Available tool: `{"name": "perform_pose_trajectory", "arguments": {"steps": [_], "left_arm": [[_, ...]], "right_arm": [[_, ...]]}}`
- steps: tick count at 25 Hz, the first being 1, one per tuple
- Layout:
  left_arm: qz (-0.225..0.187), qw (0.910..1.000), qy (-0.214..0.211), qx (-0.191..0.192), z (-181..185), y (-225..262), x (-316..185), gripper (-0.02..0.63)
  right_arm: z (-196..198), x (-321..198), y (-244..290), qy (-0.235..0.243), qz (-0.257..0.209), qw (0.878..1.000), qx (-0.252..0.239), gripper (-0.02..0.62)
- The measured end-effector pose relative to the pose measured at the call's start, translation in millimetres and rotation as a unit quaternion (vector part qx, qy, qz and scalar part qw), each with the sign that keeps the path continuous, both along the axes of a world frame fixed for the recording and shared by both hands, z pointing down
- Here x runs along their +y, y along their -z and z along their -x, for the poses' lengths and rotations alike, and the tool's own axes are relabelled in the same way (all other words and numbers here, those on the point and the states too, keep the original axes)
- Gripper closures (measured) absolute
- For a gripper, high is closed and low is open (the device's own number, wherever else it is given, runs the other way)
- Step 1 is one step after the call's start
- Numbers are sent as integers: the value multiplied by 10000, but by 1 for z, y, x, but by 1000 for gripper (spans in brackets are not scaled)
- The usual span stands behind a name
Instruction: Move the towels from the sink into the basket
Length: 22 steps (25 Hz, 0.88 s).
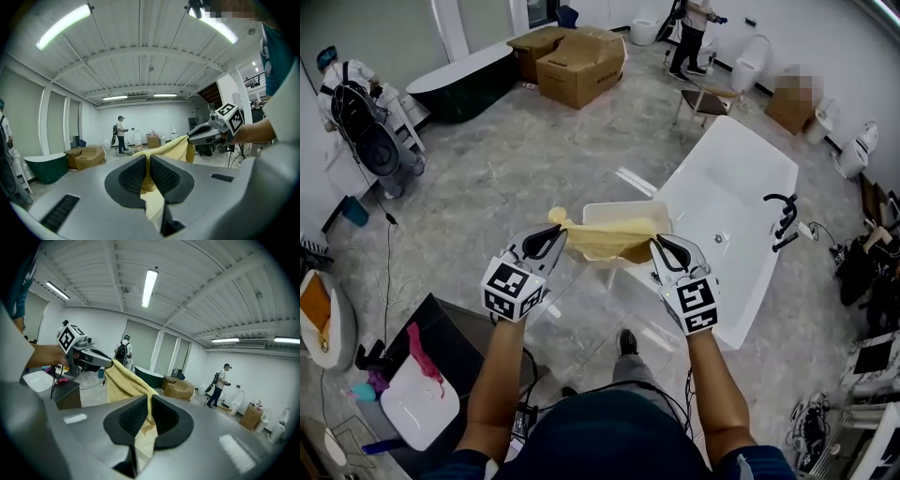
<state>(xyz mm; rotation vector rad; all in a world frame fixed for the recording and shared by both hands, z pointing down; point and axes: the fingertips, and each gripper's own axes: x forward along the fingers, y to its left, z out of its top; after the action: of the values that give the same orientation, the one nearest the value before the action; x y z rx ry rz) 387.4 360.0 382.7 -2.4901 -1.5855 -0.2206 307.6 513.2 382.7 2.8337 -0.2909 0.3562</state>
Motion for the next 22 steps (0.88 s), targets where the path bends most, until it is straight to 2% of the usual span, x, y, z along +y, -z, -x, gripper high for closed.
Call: {"name": "perform_pose_trajectory", "arguments": {"steps": [6, 13, 17, 22], "left_arm": [[-267, 9993, -11, -250, -33, -32, 74, 575], [-428, 9977, 12, -523, -83, -86, 128, 575], [-600, 9951, -24, -782, -94, -128, 150, 575], [-752, 9932, -139, -882, -122, -165, 180, 575]], "right_arm": [[-33, 75, -30, -21, -160, 9996, -214, 560], [-81, 128, -85, -73, -310, 9986, -420, 560], [-92, 151, -125, -116, -450, 9966, -680, 560], [-115, 182, -168, -269, -496, 9948, -852, 560]]}}
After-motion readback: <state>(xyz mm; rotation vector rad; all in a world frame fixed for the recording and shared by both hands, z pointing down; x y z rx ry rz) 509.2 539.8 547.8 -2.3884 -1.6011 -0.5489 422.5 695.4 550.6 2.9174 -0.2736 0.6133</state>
